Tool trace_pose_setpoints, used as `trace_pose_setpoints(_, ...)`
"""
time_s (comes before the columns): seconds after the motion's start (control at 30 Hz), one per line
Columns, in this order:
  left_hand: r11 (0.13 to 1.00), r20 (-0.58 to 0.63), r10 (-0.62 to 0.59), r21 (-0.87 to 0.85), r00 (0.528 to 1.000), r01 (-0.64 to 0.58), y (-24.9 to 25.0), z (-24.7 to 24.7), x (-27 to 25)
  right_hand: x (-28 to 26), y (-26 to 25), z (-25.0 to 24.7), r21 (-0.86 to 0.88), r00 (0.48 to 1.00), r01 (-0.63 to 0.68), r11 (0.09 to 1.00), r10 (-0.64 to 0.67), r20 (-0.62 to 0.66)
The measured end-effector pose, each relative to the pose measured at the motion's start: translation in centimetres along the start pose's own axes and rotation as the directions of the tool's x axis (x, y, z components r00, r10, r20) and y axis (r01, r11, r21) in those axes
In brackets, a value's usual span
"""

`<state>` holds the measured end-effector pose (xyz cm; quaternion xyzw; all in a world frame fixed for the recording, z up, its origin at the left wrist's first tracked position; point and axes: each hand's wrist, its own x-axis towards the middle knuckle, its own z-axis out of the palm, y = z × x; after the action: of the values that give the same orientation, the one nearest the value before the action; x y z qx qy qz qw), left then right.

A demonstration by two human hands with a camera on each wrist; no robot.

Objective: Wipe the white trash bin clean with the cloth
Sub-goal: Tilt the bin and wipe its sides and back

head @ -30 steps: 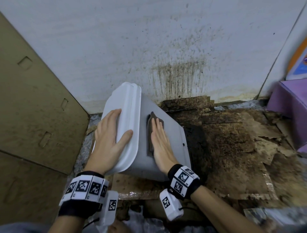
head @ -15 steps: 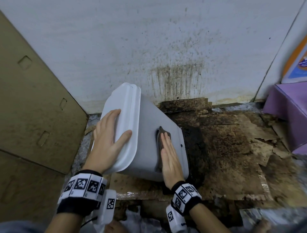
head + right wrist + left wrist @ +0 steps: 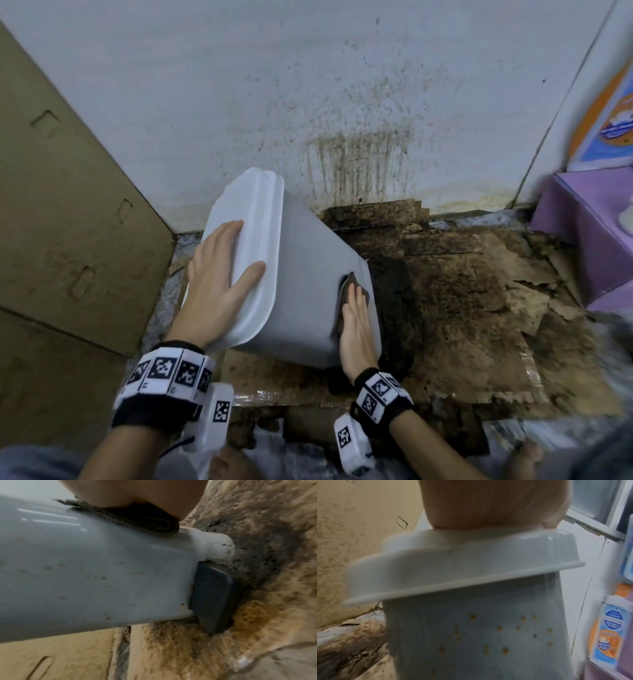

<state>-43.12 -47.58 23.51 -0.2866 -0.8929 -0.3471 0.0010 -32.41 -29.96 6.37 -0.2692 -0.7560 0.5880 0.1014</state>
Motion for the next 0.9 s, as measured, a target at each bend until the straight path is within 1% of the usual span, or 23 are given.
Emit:
trace_pose_setpoints(0.07,1.000,0.005,-0.005,0.002,1.000,0.005,0.1,0.0,0.0,-0.5,-2.6,0.3,-0.022,0.999,0.042,0.999,-0.042,0.027)
trace_pose_setpoints(0.17,1.000,0.005,-0.005,-0.001,1.000,0.005,0.3,0.1,0.1,-1.4,-7.0,0.9,-0.037,0.982,0.169,0.985,-0.165,0.094)
trace_pose_setpoints(0.27,1.000,0.000,0.002,0.002,1.000,-0.002,0.0,0.1,0.1,-2.2,-9.4,1.6,-0.050,0.958,0.253,0.966,-0.243,0.149)
trace_pose_setpoints(0.37,1.000,-0.005,0.000,-0.003,1.000,0.000,-0.1,0.0,0.0,-2.5,-8.9,1.6,-0.023,0.948,0.302,0.953,-0.298,0.108)
trace_pose_setpoints(0.43,1.000,-0.007,0.002,-0.003,1.000,-0.002,0.0,0.0,-0.1,-2.4,-7.3,1.3,-0.040,0.933,0.357,0.933,-0.355,0.058)
trace_pose_setpoints(0.5,1.000,-0.007,-0.002,-0.014,1.000,0.002,0.2,0.0,-0.2,-2.1,-5.3,0.8,-0.069,0.923,0.385,0.920,-0.385,0.020)
trace_pose_setpoints(0.6,1.000,-0.007,0.000,-0.012,1.000,0.000,0.2,0.0,-0.2,-1.7,-1.5,0.2,-0.081,0.937,0.344,0.935,-0.348,-0.031)
trace_pose_setpoints(0.67,1.000,-0.011,0.000,-0.023,1.000,0.000,0.2,0.1,-0.3,-1.5,1.1,0.0,-0.060,0.957,0.276,0.959,-0.280,-0.072)
trace_pose_setpoints(0.73,0.999,-0.011,-0.001,-0.035,1.000,0.000,0.2,0.0,-0.3,-1.1,3.0,-0.3,-0.018,0.978,0.182,0.983,-0.183,-0.098)
trace_pose_setpoints(0.83,0.999,-0.010,-0.006,-0.041,1.000,0.006,0.1,0.0,-0.2,-0.6,3.6,-0.3,0.017,0.994,0.052,0.999,-0.050,-0.101)
trace_pose_setpoints(0.9,0.999,-0.012,-0.010,-0.042,1.000,0.010,0.0,0.0,-0.2,-0.4,3.4,-0.3,0.037,0.994,-0.005,0.999,0.009,-0.111)
